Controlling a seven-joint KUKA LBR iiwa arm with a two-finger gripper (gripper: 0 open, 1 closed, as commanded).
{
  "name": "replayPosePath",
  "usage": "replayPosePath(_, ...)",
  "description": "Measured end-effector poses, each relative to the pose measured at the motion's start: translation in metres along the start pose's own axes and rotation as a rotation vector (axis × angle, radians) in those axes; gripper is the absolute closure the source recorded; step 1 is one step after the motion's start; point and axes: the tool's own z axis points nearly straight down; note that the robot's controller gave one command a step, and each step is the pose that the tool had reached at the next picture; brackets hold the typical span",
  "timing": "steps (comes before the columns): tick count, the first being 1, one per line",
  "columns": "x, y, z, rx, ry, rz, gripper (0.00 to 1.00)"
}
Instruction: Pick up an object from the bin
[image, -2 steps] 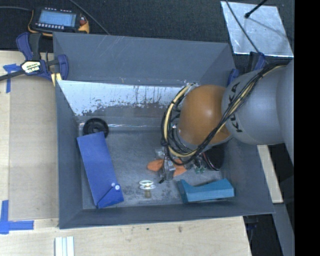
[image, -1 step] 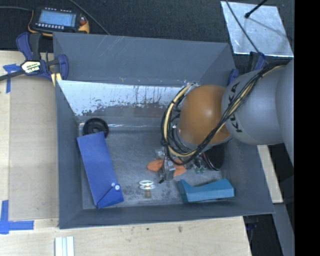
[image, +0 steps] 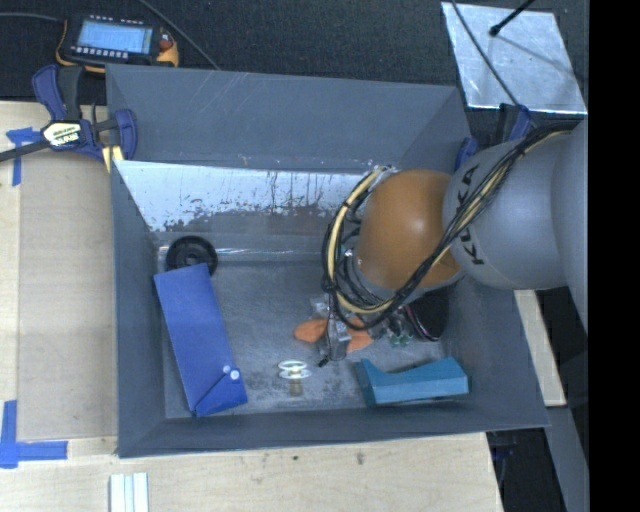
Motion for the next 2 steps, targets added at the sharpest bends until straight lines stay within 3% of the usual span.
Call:
replayPosePath(1, -0.0397, -0.032, -0.0005, 0.001, -0.004, 0.129, 1.0)
replayPosePath(2, -0.0397, -0.032, -0.0005, 0.001, -0.004, 0.13, 1.0)
